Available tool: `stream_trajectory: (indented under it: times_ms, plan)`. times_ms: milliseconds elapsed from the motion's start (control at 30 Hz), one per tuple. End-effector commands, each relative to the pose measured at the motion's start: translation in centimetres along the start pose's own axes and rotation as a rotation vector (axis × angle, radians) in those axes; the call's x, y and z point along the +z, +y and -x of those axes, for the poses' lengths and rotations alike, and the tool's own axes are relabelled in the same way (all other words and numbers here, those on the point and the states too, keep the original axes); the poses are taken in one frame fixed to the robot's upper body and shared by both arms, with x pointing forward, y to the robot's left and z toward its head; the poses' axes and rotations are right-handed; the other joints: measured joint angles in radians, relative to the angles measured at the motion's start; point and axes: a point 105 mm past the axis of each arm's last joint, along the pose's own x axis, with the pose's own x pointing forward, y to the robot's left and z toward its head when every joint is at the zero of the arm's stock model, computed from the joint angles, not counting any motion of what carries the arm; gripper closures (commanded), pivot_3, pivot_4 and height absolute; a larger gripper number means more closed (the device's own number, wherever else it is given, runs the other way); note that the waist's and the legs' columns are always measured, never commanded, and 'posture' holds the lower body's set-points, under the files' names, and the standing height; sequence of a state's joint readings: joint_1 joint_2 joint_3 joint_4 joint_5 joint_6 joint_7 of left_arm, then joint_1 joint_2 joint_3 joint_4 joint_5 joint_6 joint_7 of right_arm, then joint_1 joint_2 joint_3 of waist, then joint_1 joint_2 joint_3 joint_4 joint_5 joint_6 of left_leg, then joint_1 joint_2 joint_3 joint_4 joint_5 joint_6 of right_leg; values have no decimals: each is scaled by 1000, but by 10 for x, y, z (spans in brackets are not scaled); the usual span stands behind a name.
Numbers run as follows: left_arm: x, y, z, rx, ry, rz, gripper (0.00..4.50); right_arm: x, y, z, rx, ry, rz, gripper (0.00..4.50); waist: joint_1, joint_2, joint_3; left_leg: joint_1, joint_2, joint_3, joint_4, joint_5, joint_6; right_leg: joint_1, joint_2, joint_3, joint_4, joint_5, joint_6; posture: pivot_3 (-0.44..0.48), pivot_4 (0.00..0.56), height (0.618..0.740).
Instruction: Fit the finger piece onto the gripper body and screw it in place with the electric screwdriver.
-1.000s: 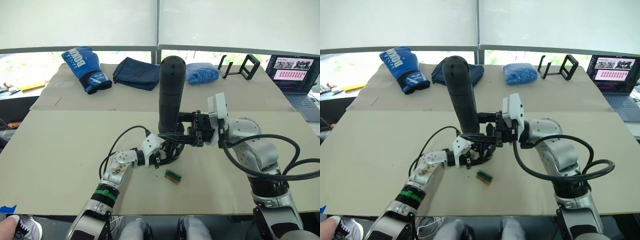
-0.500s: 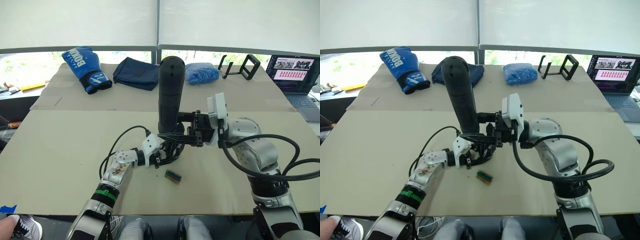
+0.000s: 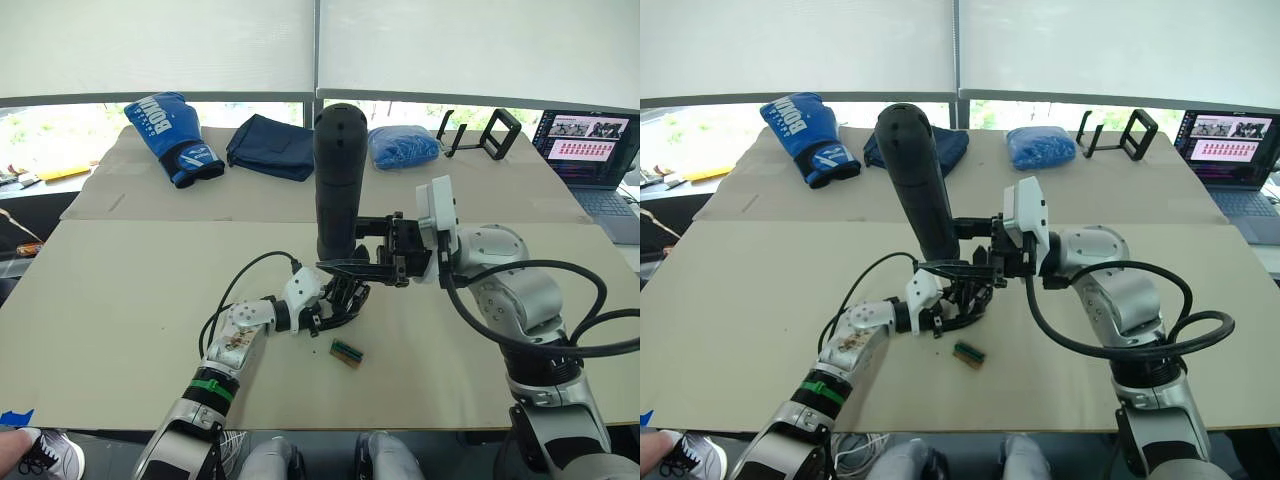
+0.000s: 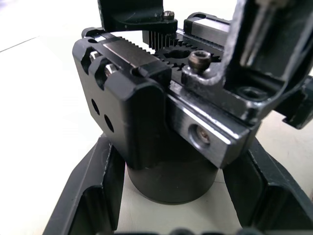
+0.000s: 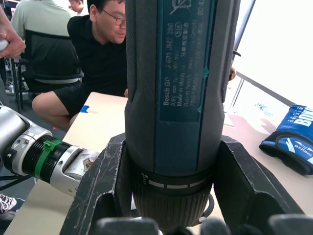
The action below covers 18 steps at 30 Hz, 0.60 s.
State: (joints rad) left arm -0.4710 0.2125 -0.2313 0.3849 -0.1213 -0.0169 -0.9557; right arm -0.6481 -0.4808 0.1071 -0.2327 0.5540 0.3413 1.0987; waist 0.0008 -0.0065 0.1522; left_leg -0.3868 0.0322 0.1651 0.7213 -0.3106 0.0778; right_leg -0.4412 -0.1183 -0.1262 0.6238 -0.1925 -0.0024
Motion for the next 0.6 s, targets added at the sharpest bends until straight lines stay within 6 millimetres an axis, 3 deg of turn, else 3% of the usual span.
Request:
stream_trajectory:
  times_ms: [33, 600]
  plan:
    - [-14, -9, -2, -26, 38, 42, 2196, 16, 0, -2, 13, -29, 59, 2593, 0, 0, 0, 0, 0, 0, 0, 0, 0, 0, 0, 0, 0, 0, 0, 0, 150, 740]
    - [-14, -10, -2, -30, 40, 42, 2196, 8, 4, -4, 4, -12, 41, 2593, 0, 0, 0, 0, 0, 0, 0, 0, 0, 0, 0, 0, 0, 0, 0, 0, 150, 740]
